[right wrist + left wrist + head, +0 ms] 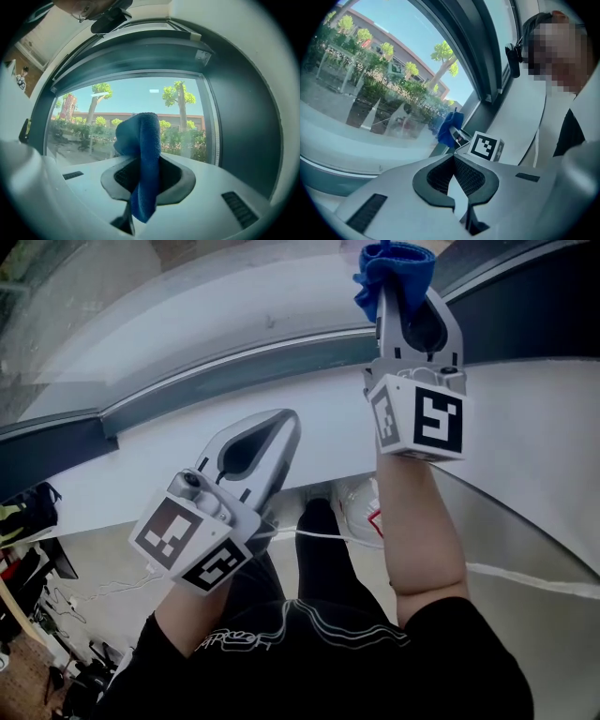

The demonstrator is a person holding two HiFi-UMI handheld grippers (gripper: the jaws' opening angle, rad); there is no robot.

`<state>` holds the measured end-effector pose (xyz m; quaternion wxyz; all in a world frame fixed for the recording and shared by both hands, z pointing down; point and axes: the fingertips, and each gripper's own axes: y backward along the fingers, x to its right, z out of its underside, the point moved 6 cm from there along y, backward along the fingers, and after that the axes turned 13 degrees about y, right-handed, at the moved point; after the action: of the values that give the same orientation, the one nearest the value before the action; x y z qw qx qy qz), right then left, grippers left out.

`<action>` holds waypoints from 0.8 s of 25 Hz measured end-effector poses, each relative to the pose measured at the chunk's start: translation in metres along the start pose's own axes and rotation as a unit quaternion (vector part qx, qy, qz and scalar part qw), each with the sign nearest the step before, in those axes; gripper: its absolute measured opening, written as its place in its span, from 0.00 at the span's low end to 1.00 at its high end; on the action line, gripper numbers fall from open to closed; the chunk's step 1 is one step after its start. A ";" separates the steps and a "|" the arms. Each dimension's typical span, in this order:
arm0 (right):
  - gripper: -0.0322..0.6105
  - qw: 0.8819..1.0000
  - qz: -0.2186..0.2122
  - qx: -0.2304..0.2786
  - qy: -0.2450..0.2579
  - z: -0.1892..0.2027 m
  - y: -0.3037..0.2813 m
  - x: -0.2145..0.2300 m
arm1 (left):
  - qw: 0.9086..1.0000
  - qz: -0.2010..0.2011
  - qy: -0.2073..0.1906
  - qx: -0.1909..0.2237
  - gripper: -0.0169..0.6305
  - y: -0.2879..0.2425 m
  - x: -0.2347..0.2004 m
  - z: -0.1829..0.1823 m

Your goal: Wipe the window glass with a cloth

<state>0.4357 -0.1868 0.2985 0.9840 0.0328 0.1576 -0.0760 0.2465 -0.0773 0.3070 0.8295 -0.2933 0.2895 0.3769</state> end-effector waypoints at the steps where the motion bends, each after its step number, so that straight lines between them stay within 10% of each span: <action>1: 0.15 1.000 0.008 -0.002 -0.002 0.003 0.001 0.010 | 1.000 0.002 -0.001 -0.003 0.04 -0.006 0.003 0.002; 20: 0.15 0.998 0.060 -0.026 0.005 0.030 0.000 0.077 | 1.000 0.011 -0.002 -0.016 0.04 -0.046 0.018 0.003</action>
<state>0.5174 -0.1999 0.3024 0.9866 0.0172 0.1620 -0.0121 0.2939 -0.0920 0.3092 0.8209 -0.3025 0.2850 0.3916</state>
